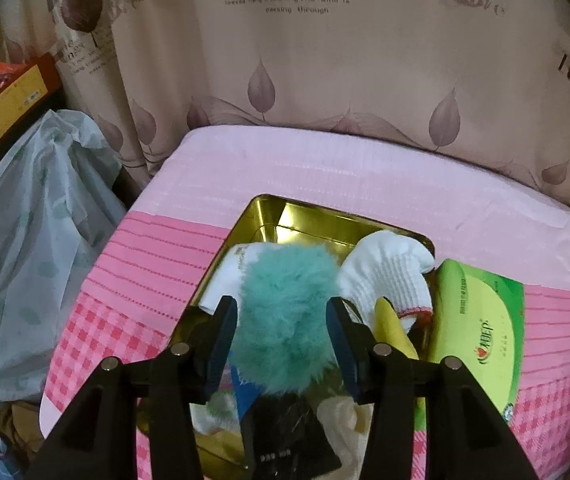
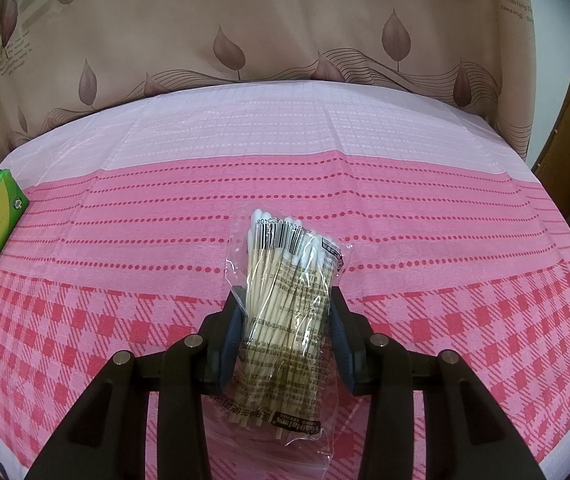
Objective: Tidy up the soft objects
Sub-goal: 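Carry the teal scrunchie with the left gripper into the gold tin and release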
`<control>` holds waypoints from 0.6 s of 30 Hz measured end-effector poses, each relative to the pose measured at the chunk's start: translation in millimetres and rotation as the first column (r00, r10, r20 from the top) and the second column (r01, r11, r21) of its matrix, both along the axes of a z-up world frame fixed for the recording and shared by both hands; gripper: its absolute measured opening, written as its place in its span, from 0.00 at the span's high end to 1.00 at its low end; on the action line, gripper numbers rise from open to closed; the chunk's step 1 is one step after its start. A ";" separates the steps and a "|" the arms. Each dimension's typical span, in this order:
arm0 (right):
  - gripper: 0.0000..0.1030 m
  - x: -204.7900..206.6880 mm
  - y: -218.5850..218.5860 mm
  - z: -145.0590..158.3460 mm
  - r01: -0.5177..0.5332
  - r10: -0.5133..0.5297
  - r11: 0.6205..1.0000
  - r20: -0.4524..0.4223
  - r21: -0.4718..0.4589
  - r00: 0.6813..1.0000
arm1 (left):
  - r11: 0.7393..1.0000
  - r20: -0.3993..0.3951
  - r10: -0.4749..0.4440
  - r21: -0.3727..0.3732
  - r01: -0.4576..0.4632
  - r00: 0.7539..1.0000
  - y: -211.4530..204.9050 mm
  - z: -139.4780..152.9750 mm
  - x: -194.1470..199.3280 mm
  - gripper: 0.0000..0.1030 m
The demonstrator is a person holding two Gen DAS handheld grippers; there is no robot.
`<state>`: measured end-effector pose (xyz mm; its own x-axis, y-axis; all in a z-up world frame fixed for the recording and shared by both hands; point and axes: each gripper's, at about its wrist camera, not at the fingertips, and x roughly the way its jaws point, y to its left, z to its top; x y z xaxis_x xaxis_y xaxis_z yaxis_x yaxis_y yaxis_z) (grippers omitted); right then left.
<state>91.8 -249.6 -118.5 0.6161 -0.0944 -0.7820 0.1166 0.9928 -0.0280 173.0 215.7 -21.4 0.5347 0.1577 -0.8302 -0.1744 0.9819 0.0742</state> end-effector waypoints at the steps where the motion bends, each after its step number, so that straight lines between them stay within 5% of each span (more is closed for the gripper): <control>1: 0.62 -0.1 0.0 0.0 0.000 0.000 1.000 0.000 0.001 1.000 | 1.000 0.008 0.005 -0.002 -0.005 1.000 0.7 3.1 -4.4 0.54; 11: 0.62 -0.3 0.2 0.5 0.002 -0.002 1.000 0.000 0.001 1.000 | 1.000 0.054 -0.009 0.020 0.008 0.998 -12.0 6.5 -57.6 0.54; 18: 0.62 -0.6 -0.1 0.5 0.002 -0.002 1.000 0.000 -0.003 1.000 | 0.992 0.078 -0.055 0.116 0.046 0.995 -28.3 -8.4 -90.7 0.54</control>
